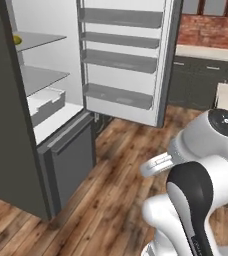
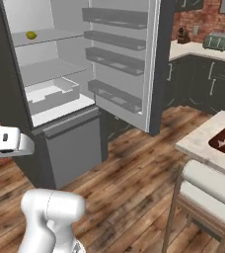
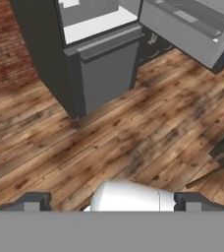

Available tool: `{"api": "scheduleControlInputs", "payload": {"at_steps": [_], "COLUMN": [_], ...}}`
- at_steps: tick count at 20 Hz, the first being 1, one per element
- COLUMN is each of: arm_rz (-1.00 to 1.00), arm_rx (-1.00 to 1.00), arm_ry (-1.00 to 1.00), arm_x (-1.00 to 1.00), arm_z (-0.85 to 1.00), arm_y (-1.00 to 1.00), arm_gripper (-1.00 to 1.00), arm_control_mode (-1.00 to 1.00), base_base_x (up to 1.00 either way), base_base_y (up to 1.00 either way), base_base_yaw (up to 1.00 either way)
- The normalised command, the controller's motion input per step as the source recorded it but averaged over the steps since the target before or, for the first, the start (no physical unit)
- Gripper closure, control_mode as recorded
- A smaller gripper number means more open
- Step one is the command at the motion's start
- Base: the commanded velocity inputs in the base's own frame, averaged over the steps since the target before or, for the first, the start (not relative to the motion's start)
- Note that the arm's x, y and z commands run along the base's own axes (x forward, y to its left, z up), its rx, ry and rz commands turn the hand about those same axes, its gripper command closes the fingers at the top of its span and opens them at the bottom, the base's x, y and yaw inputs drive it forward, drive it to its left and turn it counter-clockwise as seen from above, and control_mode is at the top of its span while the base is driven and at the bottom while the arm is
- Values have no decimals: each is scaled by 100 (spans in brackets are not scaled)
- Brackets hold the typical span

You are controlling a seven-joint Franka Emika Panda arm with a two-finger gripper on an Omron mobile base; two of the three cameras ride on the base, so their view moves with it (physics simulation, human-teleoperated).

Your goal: Gather the lemon and bell pepper from the fridge and place them on a tray on the dining counter. Then gather the fish and steak from the fridge and place them on the other tray.

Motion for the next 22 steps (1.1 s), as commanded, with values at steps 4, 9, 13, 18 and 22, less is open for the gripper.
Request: {"api": "scheduleControlInputs", "payload": {"at_steps": [4, 9, 13, 18, 22], "arm_rz": [0, 0, 0, 0, 0], "arm_rx": [0, 0, 0, 0, 0], "arm_ry": [0, 0, 0, 0, 0], "arm_x": [0, 0, 0, 0, 0], "arm_z": [0, 0, 0, 0, 0], "arm_y": [0, 0, 0, 0, 0], "arm_gripper": [-100, -100, -100, -100, -100], "arm_control_mode": [100, 100, 100, 100, 100], "base_base_x": [75, 79, 86, 83, 82], "base_base_y": [0, 0, 10, 1, 1], "base_base_yaw": [15, 16, 22, 24, 24]}}
